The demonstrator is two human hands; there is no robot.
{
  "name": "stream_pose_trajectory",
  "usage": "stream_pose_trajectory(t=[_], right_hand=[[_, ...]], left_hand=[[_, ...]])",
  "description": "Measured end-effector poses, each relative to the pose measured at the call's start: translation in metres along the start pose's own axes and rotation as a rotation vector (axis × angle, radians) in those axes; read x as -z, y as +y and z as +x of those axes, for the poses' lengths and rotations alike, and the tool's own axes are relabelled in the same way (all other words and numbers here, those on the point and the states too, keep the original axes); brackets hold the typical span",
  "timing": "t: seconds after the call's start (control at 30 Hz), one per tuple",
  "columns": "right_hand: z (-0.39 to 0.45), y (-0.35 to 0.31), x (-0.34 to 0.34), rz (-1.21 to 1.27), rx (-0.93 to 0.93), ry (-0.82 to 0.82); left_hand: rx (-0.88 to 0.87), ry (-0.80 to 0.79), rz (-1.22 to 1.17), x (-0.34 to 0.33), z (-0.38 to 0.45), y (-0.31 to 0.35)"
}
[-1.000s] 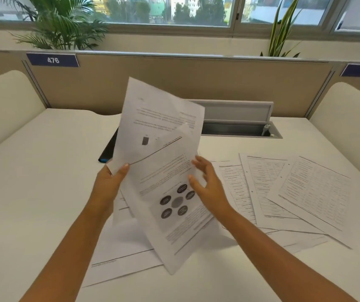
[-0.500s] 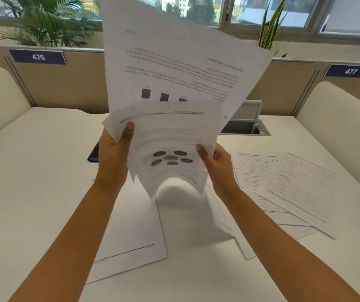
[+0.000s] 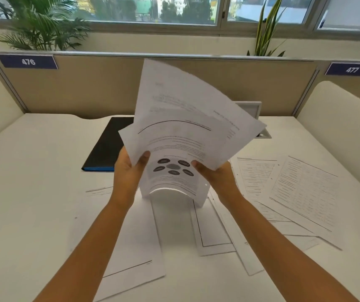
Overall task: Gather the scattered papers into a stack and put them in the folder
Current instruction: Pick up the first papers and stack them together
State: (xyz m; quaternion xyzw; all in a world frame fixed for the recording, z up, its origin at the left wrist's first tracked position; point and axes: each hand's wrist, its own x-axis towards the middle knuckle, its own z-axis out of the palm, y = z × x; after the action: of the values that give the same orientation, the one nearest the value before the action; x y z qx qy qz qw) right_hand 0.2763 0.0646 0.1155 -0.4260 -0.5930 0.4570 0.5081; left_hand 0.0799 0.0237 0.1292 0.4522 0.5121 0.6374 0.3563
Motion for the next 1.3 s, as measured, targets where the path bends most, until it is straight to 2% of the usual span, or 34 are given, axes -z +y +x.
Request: stream_pose_trajectory(t=[0.13,0.23,0.33,0.43,0.6,0.77,0.97,1.13,1.3], right_hand=[[0.0,0.006,0.005,0.059,-0.061,0.011],[0.003,0.001,0.004,0.057,-0.058,0.052],[0.008,-0.011,0.002,0.088,0.023,0.094],[0.009,-0.016,0.003,0.037,0.067,0.099],[-0.001,0.007,0.007,-0.049,-0.024,0.107],[-0.011,0.03,0.013,-0.075,-0.047,0.083],[-0.017,0.038,0.014,-0.042,-0.022,0.026],[-0.028,0.06,0.008,-0.151,-0.055,-0.019],[-0.032,0.068,0.0,-0.214,-0.081,0.006]], left_hand=[[0.017,0.031,0.149,0.0,0.0,-0.019],[-0.016,0.076,0.026,-0.002,-0.002,-0.018],[-0.084,0.108,-0.097,-0.003,0.001,-0.009],[-0.055,0.105,-0.12,-0.005,0.002,-0.008],[0.1,0.081,0.123,-0.005,-0.005,-0.03],[0.16,0.018,0.202,-0.003,-0.012,-0.05],[0.01,0.047,0.28,0.004,-0.014,-0.057],[0.066,-0.026,0.335,0.002,-0.026,-0.075],[0.099,0.021,0.377,0.002,-0.035,-0.079]])
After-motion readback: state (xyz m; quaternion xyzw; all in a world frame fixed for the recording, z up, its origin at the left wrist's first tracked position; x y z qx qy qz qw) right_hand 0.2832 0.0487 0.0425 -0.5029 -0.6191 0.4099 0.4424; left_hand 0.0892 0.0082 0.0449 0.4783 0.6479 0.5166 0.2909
